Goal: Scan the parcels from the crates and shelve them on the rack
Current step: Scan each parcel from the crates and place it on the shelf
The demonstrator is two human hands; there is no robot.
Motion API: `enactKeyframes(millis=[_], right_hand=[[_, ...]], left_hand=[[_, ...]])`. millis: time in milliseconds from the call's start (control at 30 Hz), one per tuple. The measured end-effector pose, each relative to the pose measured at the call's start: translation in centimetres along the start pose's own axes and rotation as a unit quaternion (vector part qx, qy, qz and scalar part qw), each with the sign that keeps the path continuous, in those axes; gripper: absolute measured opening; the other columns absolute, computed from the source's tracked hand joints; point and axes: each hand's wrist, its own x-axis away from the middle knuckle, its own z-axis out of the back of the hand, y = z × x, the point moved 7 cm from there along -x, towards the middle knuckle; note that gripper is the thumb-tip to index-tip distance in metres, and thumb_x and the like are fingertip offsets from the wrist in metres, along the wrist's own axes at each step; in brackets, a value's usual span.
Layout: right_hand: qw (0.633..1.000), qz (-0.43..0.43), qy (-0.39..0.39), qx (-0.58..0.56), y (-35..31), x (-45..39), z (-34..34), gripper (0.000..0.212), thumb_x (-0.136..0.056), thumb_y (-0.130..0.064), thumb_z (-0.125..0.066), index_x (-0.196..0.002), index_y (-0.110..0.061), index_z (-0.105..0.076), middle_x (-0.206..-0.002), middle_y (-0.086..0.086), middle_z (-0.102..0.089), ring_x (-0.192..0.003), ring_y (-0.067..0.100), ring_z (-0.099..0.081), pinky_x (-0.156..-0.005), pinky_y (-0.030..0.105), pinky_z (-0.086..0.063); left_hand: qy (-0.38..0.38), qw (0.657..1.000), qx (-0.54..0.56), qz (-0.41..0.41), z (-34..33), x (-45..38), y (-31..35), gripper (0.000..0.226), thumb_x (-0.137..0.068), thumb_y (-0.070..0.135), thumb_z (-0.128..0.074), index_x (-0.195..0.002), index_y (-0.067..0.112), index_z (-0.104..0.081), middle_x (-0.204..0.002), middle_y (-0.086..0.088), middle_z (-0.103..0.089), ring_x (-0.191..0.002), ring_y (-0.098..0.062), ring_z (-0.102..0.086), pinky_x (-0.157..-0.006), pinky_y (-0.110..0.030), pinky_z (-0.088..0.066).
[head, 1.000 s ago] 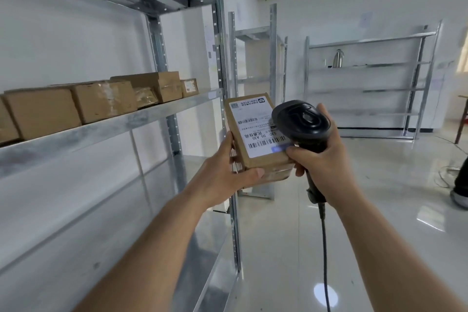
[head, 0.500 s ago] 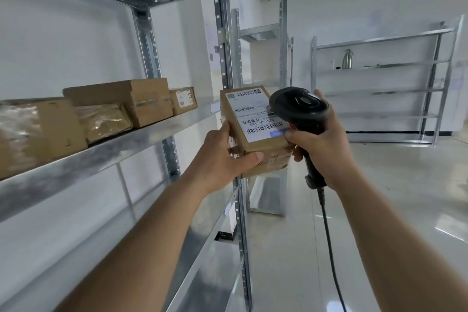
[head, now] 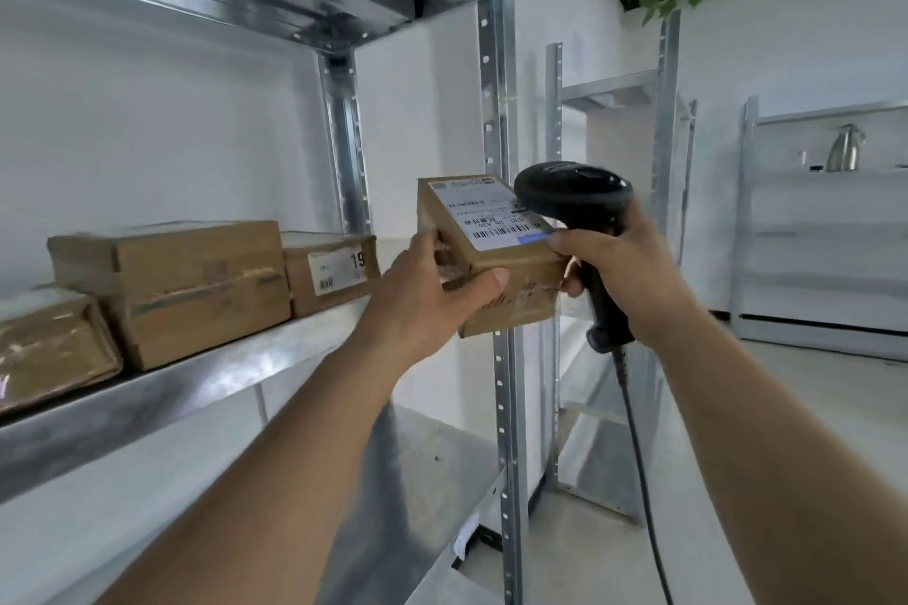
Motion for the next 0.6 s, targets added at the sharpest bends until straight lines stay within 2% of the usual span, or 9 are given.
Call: enactKeyframes(millis=[33,100,167,233,333,467,533,600], right_hand=[[1.0,-0.002,-0.014,-0.011,0.4,-1.4,-0.2,0.043,-0.084,0.004,-0.068,-0.122,-0.011,-0.055,-0.084,0.006,-0.067,-0.041,0.018,-0.048,-0.042,0.026,-0.044],[0.999,-0.008,-0.041,-0.027,1.2,-3.9,-0.7,0.035,-0.084,0.002,-0.069,-0.112,-0.016,-0.058,-0.081,0.002,-0.067,-0.041,0.019,-0.049,-0.044,0.027,-0.046],[0.996,-0.01,-0.074,-0.04,2.0,-6.1,-1.5,0.035,-0.084,-0.001,-0.071,-0.112,-0.018,-0.058,-0.086,0.001,-0.068,-0.043,0.022,-0.049,-0.046,0.029,-0.047],[0.993,-0.005,-0.102,-0.052,2.6,-8.2,-2.4,0.037,-0.084,-0.004,-0.072,-0.115,-0.018,-0.058,-0.087,0.0,-0.068,-0.044,0.023,-0.05,-0.048,0.031,-0.047],[0.988,-0.005,-0.136,-0.069,3.7,-10.9,-3.8,0.034,-0.084,-0.008,-0.072,-0.112,-0.021,-0.058,-0.073,-0.005,-0.068,-0.046,0.022,-0.052,-0.051,0.031,-0.048],[0.973,-0.007,-0.206,-0.102,4.9,-13.4,-7.0,0.053,-0.074,-0.018,-0.076,-0.124,-0.017,-0.057,-0.095,0.005,-0.072,-0.047,0.023,-0.052,-0.052,0.03,-0.048],[0.966,-0.009,-0.232,-0.115,5.4,-14.2,-8.6,0.053,-0.075,-0.017,-0.077,-0.125,-0.018,-0.057,-0.098,0.006,-0.072,-0.047,0.023,-0.052,-0.051,0.03,-0.049],[0.96,-0.015,-0.246,-0.13,5.9,-14.7,-9.8,0.045,-0.083,-0.009,-0.074,-0.123,-0.019,-0.057,-0.091,0.004,-0.07,-0.047,0.021,-0.052,-0.049,0.029,-0.05]], left_hand=[[0.019,1.0,-0.014,0.013,0.1,-0.9,-0.1,0.061,-0.084,0.049,-0.066,-0.134,0.026,-0.04,-0.105,0.024,-0.05,-0.081,0.012,-0.049,-0.06,0.0,-0.036],[0.057,0.996,-0.047,0.043,0.3,-2.6,-0.4,0.058,-0.085,0.054,-0.061,-0.13,0.023,-0.041,-0.119,0.012,-0.057,-0.094,-0.007,-0.057,-0.072,-0.018,-0.043],[0.083,0.991,-0.08,0.071,0.5,-4.1,-0.6,0.053,-0.088,0.056,-0.055,-0.125,0.02,-0.042,-0.124,0.003,-0.06,-0.099,-0.019,-0.06,-0.079,-0.032,-0.049],[0.1,0.984,-0.116,0.09,0.8,-5.2,-0.5,0.05,-0.091,0.055,-0.051,-0.124,0.019,-0.042,-0.125,0.0,-0.06,-0.101,-0.024,-0.061,-0.079,-0.033,-0.047],[0.134,0.968,-0.174,0.118,1.8,-6.1,-0.5,0.051,-0.092,0.056,-0.048,-0.125,0.017,-0.044,-0.125,-0.002,-0.06,-0.108,-0.025,-0.058,-0.08,-0.031,-0.042],[0.155,0.931,-0.279,0.174,3.3,-7.0,-0.9,0.054,-0.092,0.061,-0.044,-0.122,0.016,-0.047,-0.116,-0.002,-0.063,-0.101,-0.025,-0.058,-0.08,-0.035,-0.045],[0.157,0.902,-0.353,0.194,4.2,-7.4,-0.9,0.056,-0.091,0.064,-0.042,-0.122,0.018,-0.05,-0.109,0.001,-0.064,-0.093,-0.022,-0.058,-0.074,-0.033,-0.044],[0.146,0.876,-0.408,0.213,4.8,-7.6,-0.7,0.055,-0.091,0.065,-0.041,-0.122,0.022,-0.053,-0.097,0.006,-0.06,-0.081,-0.016,-0.054,-0.062,-0.029,-0.039]])
